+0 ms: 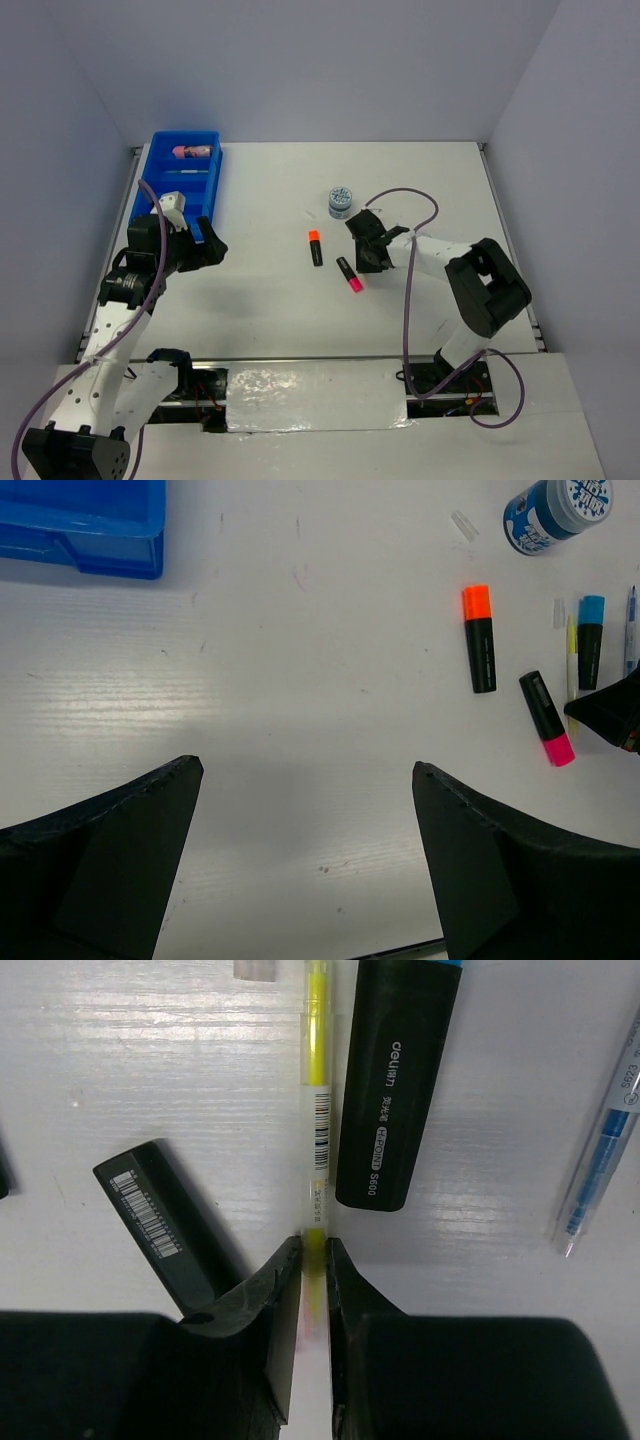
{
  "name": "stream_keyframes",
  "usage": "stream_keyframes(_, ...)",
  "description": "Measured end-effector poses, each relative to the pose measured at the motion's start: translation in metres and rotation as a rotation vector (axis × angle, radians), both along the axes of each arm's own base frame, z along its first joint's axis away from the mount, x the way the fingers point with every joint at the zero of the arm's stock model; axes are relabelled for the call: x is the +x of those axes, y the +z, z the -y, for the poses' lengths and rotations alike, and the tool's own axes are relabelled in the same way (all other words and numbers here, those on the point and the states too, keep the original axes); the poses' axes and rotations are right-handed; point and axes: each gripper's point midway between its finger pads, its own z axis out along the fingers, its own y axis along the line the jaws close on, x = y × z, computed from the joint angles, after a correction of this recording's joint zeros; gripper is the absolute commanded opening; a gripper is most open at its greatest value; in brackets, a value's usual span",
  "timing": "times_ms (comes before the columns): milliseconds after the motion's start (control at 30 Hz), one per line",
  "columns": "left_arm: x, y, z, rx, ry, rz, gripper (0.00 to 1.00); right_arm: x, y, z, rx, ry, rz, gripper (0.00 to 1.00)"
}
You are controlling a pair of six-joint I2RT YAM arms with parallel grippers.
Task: Sort the stationery into containers
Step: Pick up the pen from the center of the board.
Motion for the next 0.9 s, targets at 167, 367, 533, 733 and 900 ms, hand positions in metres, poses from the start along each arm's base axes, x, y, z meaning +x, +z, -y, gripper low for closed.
stream_keyframes(167, 0.0, -0.001, 0.0, -0.001, -0.001, -0.002, 0.99, 0.001, 0.0, 0.001, 0.004, -0.021, 0.001, 0.02)
stream_keyframes(367, 0.007, -0.016, 0.001, -0.003, 0.013, -0.074, 0.99, -0.001, 0.011, 0.003, 0.011, -0.034, 0.013, 0.0)
stream_keyframes(533, 0.021, -0.03, 0.016, -0.06, 0.045, -0.145, 0.99, -0.001, 0.065, 0.007, 0.069, -0.049, 0.123, 0.0)
stream_keyframes(733, 0.07, -0.025, 0.09, -0.067, 0.016, -0.175, 0.99, -0.01, 0.149, 0.02, 0.164, -0.051, 0.324, 0.0)
stream_keyframes(900, 0.136, -0.043, 0.149, -0.042, 0.131, -0.215, 0.93, -0.028, 0.179, 0.031, 0.194, -0.013, 0.394, 0.0)
